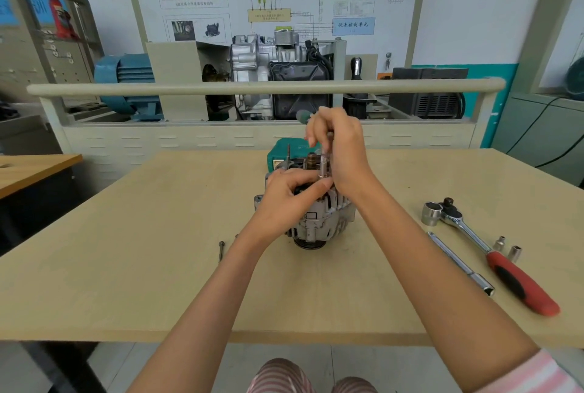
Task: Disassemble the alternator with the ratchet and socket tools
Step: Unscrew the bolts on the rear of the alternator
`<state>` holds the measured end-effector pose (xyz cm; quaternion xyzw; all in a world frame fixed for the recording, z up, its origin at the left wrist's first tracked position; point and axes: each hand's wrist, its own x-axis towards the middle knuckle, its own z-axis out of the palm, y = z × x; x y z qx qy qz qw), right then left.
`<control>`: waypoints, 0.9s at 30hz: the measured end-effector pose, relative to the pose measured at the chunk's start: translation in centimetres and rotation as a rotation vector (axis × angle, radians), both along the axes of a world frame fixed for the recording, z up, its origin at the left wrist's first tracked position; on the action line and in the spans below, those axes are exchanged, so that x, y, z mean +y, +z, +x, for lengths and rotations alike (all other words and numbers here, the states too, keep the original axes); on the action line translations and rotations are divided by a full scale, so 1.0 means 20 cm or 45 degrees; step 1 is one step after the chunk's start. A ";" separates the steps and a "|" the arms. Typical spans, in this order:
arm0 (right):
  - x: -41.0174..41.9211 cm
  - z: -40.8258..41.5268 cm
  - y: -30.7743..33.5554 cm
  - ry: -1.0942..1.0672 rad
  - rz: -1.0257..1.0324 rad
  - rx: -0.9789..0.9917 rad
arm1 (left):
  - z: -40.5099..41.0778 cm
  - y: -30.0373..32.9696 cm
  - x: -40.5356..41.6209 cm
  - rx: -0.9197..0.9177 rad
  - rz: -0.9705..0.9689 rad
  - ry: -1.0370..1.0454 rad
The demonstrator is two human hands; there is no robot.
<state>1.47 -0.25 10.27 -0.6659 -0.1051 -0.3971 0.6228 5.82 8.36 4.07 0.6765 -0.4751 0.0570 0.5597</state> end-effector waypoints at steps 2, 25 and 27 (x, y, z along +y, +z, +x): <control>0.02 0.00 -0.02 -0.138 -0.123 -0.057 | 0.00 -0.01 0.00 -0.023 -0.027 0.022; 0.11 0.02 -0.12 -1.375 -0.839 -0.085 | 0.00 -0.02 -0.01 0.158 -0.082 0.100; 0.12 0.02 -0.12 -1.417 -0.858 -0.090 | -0.01 -0.03 -0.01 0.141 -0.119 0.102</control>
